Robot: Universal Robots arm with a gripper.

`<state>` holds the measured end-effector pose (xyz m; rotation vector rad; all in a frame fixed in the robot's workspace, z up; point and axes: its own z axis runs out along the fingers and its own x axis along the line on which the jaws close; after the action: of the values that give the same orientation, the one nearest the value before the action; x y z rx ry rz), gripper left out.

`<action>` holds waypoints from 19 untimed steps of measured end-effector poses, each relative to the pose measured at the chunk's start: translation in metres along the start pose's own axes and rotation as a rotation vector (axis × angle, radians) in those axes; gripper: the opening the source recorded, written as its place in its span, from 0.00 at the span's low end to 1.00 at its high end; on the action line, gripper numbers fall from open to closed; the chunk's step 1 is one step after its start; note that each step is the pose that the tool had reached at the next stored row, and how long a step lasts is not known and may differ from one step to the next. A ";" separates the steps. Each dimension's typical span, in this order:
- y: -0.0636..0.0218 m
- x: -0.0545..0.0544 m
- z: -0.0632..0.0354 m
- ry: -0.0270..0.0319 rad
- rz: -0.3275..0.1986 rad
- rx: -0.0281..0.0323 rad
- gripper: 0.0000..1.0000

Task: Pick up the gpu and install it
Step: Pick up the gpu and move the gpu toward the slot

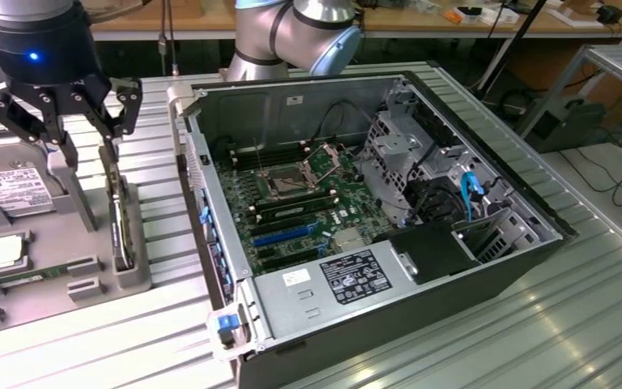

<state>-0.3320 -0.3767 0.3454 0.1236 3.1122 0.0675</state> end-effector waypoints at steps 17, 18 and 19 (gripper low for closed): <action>-0.0085 -0.002 0.0255 0.0000 0.000 0.0000 0.48; -0.0097 -0.003 0.0271 0.0000 0.000 0.0000 0.48; -0.0115 -0.004 0.0300 0.0000 0.000 -0.0001 0.48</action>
<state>-0.3285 -0.3872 0.3151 0.1235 3.1122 0.0676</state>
